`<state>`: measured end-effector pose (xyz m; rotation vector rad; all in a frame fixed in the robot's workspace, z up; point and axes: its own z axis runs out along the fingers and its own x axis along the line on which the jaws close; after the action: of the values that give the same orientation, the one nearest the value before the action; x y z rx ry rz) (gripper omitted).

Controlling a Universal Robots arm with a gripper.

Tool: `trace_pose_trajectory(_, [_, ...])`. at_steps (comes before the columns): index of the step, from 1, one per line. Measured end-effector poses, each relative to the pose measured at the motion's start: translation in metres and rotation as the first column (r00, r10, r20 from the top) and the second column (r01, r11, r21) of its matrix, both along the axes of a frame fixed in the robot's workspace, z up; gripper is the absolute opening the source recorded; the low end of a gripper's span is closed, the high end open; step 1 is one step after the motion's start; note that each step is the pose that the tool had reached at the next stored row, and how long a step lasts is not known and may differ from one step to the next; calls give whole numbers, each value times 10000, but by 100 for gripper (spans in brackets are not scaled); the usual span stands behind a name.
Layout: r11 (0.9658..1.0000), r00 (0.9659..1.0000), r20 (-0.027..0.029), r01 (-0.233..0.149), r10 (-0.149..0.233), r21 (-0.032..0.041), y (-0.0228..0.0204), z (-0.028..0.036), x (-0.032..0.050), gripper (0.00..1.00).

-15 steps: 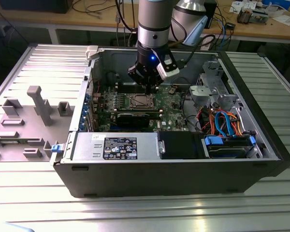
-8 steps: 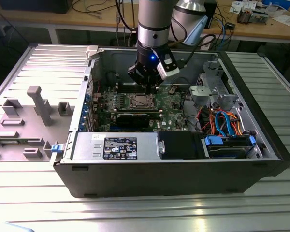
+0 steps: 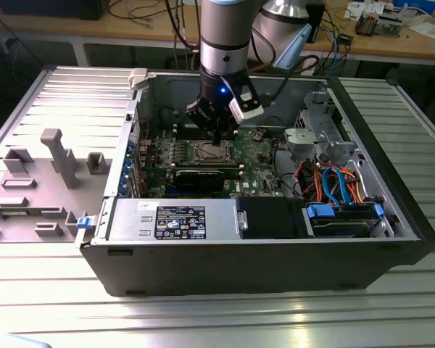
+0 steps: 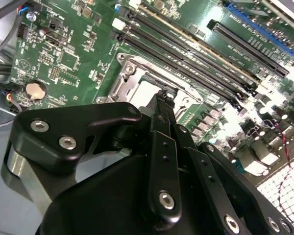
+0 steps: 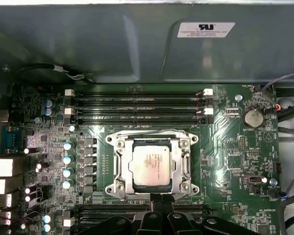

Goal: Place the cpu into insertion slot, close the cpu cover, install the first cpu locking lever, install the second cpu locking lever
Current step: 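Install the second cpu locking lever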

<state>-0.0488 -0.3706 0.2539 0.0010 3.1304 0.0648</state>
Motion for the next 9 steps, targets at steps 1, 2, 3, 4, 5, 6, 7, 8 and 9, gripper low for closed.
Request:
trace_pose_trajectory(1, [10000,10000,0,1,-1,0,-16,-3,-2,11])
trace_pose_trajectory(2, [10000,10000,0,2,-2,0,-37,-9,-2,11])
trace_pose_trajectory(3, [10000,10000,0,1,-1,-1,-51,-12,-2,11])
trace_pose_trajectory(4, [10000,10000,0,1,-1,-1,-67,-17,-3,11])
trace_pose_trajectory(5, [10000,10000,0,2,-2,0,-95,-25,-3,11])
trace_pose_trajectory(6, [10000,10000,1,3,-3,1,-103,-29,-3,11])
trace_pose_trajectory(7, [10000,10000,1,2,-2,1,-106,-32,-4,11])
trace_pose_trajectory(8, [10000,10000,-1,4,-4,-1,-107,-33,-4,11])
trace_pose_trajectory(9, [10000,10000,0,2,-2,0,-107,-35,-3,11])
